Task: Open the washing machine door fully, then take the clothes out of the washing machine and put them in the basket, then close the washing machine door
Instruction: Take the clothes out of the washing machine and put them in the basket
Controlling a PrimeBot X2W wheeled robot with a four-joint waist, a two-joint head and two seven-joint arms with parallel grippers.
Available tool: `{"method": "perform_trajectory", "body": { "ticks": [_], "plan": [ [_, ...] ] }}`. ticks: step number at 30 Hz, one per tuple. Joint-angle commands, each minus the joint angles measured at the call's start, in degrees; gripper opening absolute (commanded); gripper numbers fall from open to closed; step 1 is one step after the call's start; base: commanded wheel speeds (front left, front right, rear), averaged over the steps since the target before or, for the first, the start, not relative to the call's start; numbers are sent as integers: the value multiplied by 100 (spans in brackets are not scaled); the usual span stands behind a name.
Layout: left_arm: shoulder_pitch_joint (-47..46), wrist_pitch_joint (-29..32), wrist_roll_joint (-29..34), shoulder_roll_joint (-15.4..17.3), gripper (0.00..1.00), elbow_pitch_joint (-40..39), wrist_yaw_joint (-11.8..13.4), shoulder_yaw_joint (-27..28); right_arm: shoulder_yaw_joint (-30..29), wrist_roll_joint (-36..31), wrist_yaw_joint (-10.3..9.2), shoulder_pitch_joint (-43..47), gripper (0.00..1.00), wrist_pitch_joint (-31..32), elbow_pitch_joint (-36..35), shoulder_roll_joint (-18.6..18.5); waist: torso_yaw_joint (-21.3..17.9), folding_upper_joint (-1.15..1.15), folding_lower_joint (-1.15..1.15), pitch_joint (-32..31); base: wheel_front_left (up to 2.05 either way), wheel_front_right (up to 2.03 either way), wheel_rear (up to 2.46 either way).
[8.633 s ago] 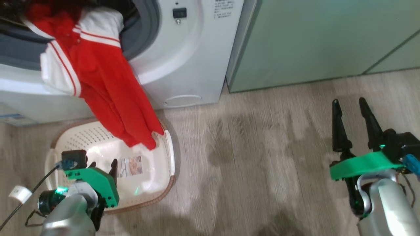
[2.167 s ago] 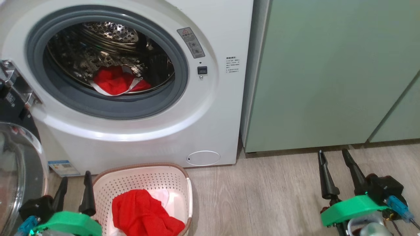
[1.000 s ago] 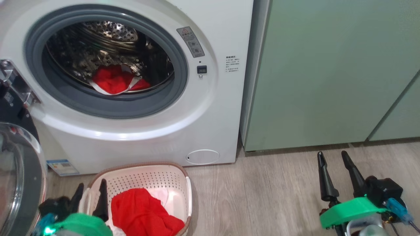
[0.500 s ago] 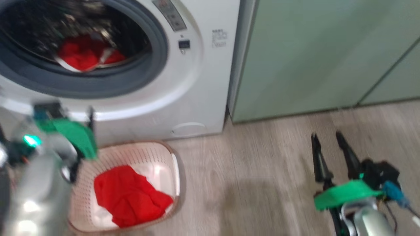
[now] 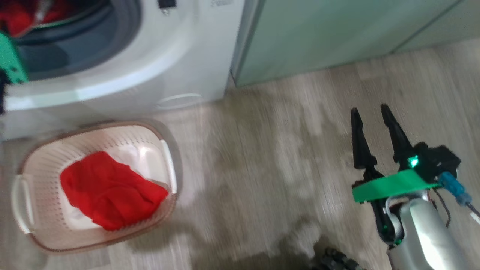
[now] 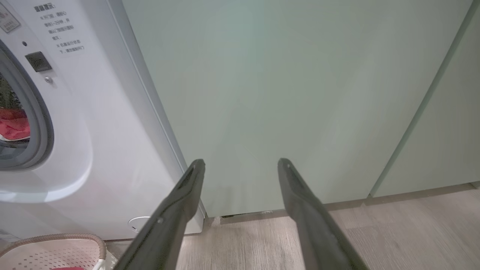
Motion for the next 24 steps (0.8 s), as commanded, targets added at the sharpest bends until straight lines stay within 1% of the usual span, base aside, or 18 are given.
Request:
{"method": "perform_trajectory", "body": {
  "ticks": [1,4,5,12,16,19,20,21,22,24],
  "plan": [
    [-320,-67,85,423,100,-46,65,101,133,38,-4,-89,100,-36,-224,39,-261,0,0,404,0,0,0],
    [-632,-148,78,566,100,144,63,114,148,74,-4,-173,100,-36,-289,40,-330,0,0,659,0,0,0],
    [-632,-148,78,566,100,144,63,114,148,74,-4,-173,100,-36,-289,40,-330,0,0,659,0,0,0],
    [-1252,-284,196,903,100,533,195,38,180,111,-4,-311,100,-36,-362,40,-418,0,0,1115,0,0,0],
    [-1466,-211,353,1033,100,821,325,-112,196,131,-4,-367,100,-36,-385,41,-441,0,0,1259,0,0,0],
    [-1524,-80,425,1042,100,1071,340,-223,202,141,-4,-392,100,-36,-389,41,-446,0,0,1300,0,0,0],
    [-1537,-71,444,1036,74,1129,331,-259,201,142,-4,-396,100,-36,-388,41,-445,0,0,1305,0,0,0],
    [-1546,-89,465,1025,35,1174,321,-298,195,143,-4,-399,100,-36,-388,41,-441,0,0,1305,0,0,0],
    [-1541,-113,486,1007,0,1221,306,-339,187,140,-4,-400,100,-36,-387,41,-433,0,0,1296,0,0,0],
    [-1511,-187,532,954,0,1299,258,-430,158,124,-4,-393,100,-36,-379,41,-404,0,0,1256,0,0,0]
  ]
}}
